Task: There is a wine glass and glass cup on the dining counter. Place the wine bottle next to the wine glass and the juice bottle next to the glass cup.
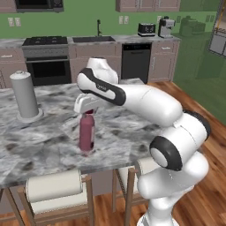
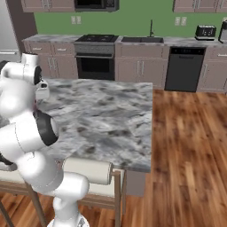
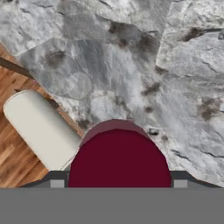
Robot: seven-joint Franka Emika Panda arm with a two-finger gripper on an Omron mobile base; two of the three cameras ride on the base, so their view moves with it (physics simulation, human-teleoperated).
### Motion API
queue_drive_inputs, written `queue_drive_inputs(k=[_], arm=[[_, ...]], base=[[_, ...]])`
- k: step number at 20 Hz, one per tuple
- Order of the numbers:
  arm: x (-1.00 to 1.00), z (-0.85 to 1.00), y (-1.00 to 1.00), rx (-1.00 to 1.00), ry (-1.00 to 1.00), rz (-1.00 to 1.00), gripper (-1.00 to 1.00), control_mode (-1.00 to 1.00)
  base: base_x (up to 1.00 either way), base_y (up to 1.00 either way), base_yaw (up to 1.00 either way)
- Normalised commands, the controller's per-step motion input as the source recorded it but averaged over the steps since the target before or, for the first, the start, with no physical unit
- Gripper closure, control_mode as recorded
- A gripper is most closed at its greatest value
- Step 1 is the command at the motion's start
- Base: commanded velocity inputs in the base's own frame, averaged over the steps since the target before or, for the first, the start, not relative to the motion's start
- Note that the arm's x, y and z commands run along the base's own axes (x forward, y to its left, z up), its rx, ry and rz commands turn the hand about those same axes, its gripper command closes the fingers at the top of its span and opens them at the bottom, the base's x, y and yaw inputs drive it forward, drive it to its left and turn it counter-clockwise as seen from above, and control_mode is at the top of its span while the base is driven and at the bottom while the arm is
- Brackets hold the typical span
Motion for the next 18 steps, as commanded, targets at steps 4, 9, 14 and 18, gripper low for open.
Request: queue_drive_inputs(k=[4,9,14,18], arm=[[0.41,-0.16,0.19,-0.07,0.0,0.0,1.0,-1.0],[0.36,-0.19,0.26,-0.03,0.0,0.0,1.0,-1.0],[0.34,-0.18,0.28,-0.02,0.0,0.0,1.0,-1.0],[0.34,-0.22,0.25,-0.05,0.04,0.0,1.0,-1.0]], base=[[0.0,0.0,0.0],[0.0,0.0,0.0],[0.0,0.0,0.0],[0.0,0.0,0.0]])
